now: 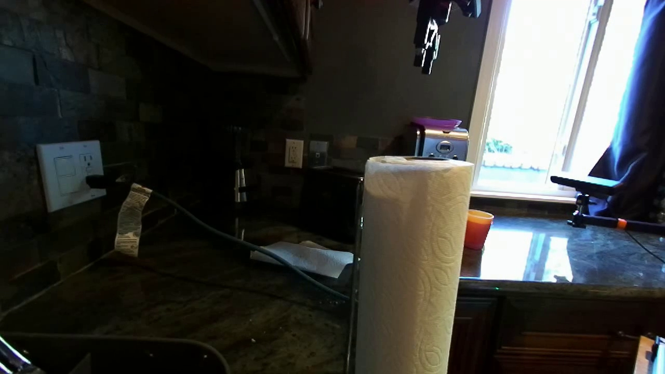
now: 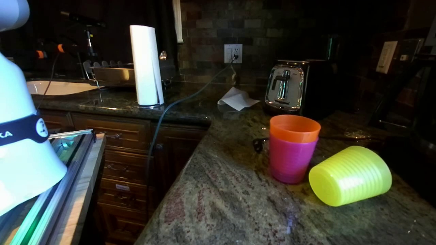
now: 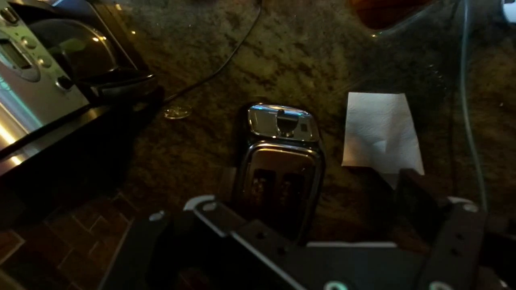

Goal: Put the purple plate on top of the toaster

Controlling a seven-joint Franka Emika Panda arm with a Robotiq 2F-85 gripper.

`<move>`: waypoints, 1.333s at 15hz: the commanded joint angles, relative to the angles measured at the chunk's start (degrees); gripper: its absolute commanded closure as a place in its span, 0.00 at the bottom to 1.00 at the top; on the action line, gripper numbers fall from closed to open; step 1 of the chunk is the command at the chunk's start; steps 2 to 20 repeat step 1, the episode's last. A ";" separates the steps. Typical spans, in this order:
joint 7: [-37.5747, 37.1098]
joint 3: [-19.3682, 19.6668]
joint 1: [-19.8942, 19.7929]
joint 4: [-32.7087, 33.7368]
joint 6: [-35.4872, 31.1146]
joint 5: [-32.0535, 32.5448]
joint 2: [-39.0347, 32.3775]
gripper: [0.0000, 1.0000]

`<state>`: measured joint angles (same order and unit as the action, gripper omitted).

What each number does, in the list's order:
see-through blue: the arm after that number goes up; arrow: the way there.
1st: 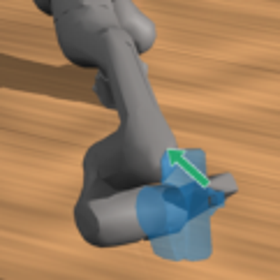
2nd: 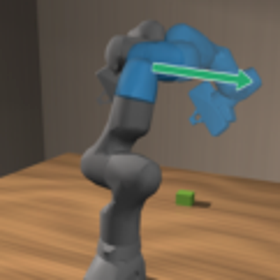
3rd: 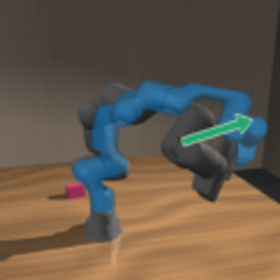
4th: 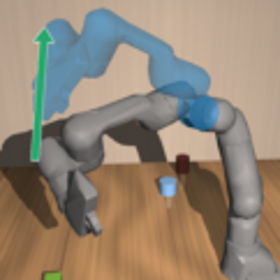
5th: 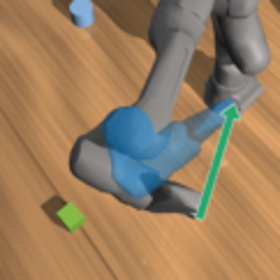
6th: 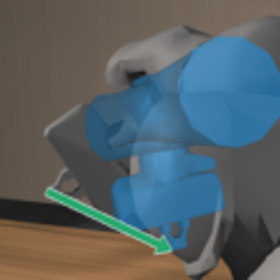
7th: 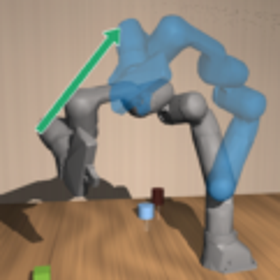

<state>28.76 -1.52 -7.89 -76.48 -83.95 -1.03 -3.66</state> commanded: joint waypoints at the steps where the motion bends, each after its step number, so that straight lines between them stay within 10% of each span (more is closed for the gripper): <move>1: 0.08 0.00 -0.02 -0.95 0.04 -0.18 0.59 0.00; 20: 0.08 0.00 -0.02 -0.95 0.04 -0.18 0.59 0.00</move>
